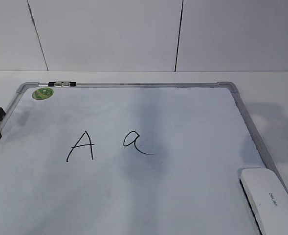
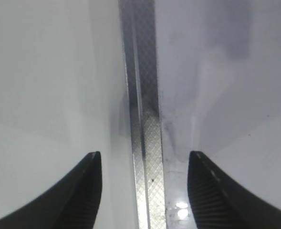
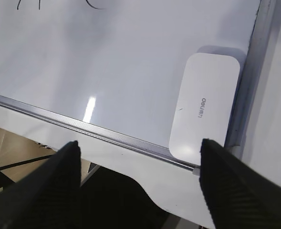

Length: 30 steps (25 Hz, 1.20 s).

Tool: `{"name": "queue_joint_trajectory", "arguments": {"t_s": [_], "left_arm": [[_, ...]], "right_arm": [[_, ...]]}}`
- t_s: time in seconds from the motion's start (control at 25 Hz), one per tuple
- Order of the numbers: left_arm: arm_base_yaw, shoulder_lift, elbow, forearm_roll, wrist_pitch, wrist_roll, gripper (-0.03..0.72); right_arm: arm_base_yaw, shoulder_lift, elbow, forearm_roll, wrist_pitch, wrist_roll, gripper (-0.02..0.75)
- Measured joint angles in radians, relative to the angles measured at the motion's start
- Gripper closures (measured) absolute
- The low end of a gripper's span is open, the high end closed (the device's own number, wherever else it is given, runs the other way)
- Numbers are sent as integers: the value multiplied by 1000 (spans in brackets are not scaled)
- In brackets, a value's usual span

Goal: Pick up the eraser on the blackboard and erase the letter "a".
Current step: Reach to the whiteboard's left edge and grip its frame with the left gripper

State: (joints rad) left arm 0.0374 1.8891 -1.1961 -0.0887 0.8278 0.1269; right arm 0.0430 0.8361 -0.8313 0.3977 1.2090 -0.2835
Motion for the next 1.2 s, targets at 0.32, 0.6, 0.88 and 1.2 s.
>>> {"name": "queue_joint_trajectory", "arguments": {"t_s": [0.32,0.6,0.88,1.2], "left_arm": [[0,20,0,0,0,4,264],[0,43,-9,-2,12,4,265],[0,54,-20,-8,29,4,293],[0,54,-20,-20,43,4,442]], "right_arm": [[0,0,0,0,8,0,146],[0,0,0,0,22,0,146],[0,0,0,0,24,0,146],[0,0,0,0,25,0,146]]}}
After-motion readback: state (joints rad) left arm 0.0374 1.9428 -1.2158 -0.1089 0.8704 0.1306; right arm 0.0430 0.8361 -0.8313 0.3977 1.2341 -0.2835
